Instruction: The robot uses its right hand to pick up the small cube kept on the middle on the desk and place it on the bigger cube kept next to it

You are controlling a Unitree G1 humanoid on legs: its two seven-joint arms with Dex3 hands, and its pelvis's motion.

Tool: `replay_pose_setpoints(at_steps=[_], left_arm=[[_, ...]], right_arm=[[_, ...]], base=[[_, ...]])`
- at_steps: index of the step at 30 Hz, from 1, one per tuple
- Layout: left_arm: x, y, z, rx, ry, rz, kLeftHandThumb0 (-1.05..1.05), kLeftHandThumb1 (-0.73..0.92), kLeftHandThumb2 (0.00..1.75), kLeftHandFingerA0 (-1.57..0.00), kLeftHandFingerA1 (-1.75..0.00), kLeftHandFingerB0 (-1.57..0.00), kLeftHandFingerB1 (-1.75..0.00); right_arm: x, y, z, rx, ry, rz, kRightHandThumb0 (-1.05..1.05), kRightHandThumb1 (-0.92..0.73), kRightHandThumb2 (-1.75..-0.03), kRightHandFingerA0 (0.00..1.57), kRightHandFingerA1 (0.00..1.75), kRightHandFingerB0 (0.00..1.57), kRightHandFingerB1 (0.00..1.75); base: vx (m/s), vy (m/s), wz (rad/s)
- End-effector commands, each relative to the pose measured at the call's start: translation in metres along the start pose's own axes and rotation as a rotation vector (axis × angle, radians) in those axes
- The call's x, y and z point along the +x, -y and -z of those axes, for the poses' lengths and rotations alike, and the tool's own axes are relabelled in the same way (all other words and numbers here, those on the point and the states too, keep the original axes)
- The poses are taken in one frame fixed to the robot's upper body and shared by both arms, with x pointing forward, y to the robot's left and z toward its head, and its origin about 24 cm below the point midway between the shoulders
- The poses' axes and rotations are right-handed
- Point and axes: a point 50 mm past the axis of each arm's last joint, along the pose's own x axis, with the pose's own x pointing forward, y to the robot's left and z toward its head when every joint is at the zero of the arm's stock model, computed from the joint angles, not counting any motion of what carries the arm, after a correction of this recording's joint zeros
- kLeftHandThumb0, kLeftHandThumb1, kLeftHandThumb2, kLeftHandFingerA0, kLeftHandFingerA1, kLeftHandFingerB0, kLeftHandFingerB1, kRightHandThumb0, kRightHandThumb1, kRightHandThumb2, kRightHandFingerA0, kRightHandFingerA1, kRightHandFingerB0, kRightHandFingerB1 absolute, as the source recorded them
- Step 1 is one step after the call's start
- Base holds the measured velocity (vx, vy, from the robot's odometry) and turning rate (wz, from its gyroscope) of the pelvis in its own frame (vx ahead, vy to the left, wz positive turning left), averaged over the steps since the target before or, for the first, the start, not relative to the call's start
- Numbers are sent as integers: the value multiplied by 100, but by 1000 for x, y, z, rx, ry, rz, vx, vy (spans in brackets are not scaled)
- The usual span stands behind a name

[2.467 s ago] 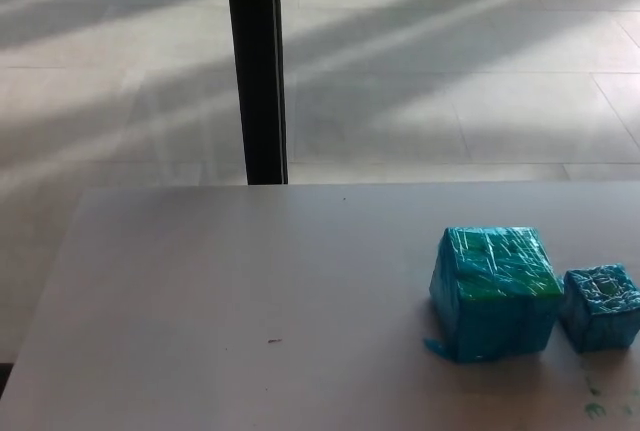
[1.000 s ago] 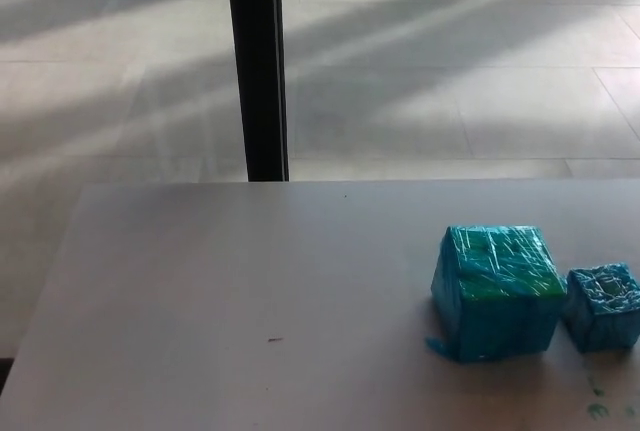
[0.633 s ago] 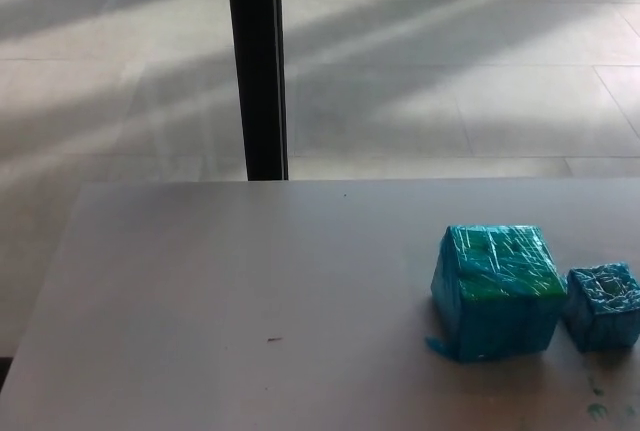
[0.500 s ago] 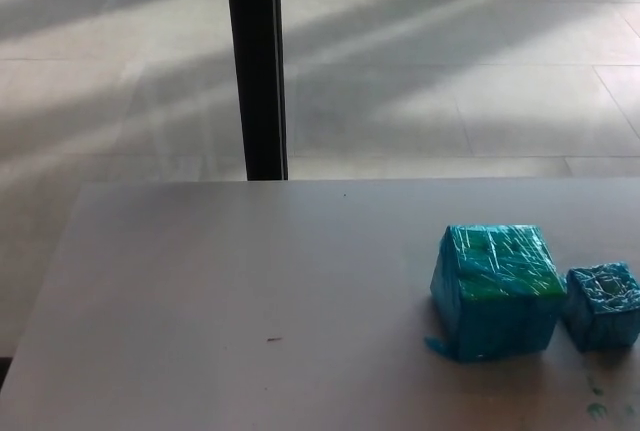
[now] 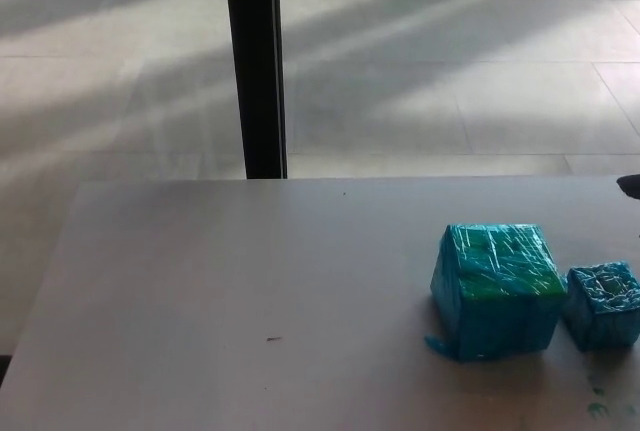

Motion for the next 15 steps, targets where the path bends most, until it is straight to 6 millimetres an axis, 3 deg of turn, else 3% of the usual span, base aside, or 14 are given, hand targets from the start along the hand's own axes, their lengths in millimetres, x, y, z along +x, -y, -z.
replay_pose_setpoints(at_steps=[1,2,3,4,5,6,7,8,11,12,13,15], left_arm=[[-1,-5,-6,11,17,-27,-87,63,100,-31,-49,-23,-44],[-1,-6,-7,7,25,-26,-89,79,64,-36,-37,-28,-32],[-1,-6,-7,22,23,-29,-88,63,100,-32,-49,-23,-44],[-1,-6,-7,33,19,-36,-88,63,101,-34,-50,-24,-45],[-1,-6,-7,33,19,-36,-88,63,101,-34,-50,-24,-45],[-1,-6,-9,27,23,-37,-87,63,100,-33,-50,-24,-45],[-1,-5,-9,17,24,-29,-86,63,100,-32,-50,-23,-45],[0,-5,-9,23,24,-31,-86,64,101,-31,-50,-23,-45],[0,-5,-10,19,25,-37,-85,63,100,-33,-50,-24,-45],[0,-5,-11,21,23,-41,-86,64,101,-33,-50,-24,-45],[1,-4,-11,33,22,-39,-86,64,101,-33,-50,-24,-45],[0,-4,-13,46,26,-30,-86,65,101,-33,-50,-23,-45]], right_arm=[[6,8,-4,-235,-60,-6,-104,-67,-109,0,10,2,5],[8,6,-3,-260,-71,1,-102,-62,-98,0,0,2,9],[9,4,-2,-282,-85,0,-105,-80,-73,0,0,0,21],[10,3,-1,-286,-93,-5,-105,-81,-65,0,0,0,16],[10,3,-1,-287,-93,-5,-105,-81,-65,0,0,0,16],[12,0,0,-312,-125,-13,-105,-62,-101,0,0,10,6],[14,-2,3,-321,-145,-20,-105,-77,-73,0,0,0,19],[15,-3,5,-320,-154,-24,-105,-63,-107,0,14,2,3],[18,-8,9,-336,-182,-30,-105,-63,-107,0,13,2,3],[20,-11,11,-344,-195,-35,-104,-62,-99,0,0,9,5],[22,-14,13,-351,-208,-39,-104,-62,-99,0,0,9,5],[25,-20,16,-364,-225,-57,-105,-61,-100,0,2,0,3]], base=[[0,0,0],[0,0,0],[0,0,0],[0,0,0],[0,0,0],[0,0,0],[0,0,0],[0,0,0],[0,0,0],[0,0,0],[0,0,0],[0,0,0]])
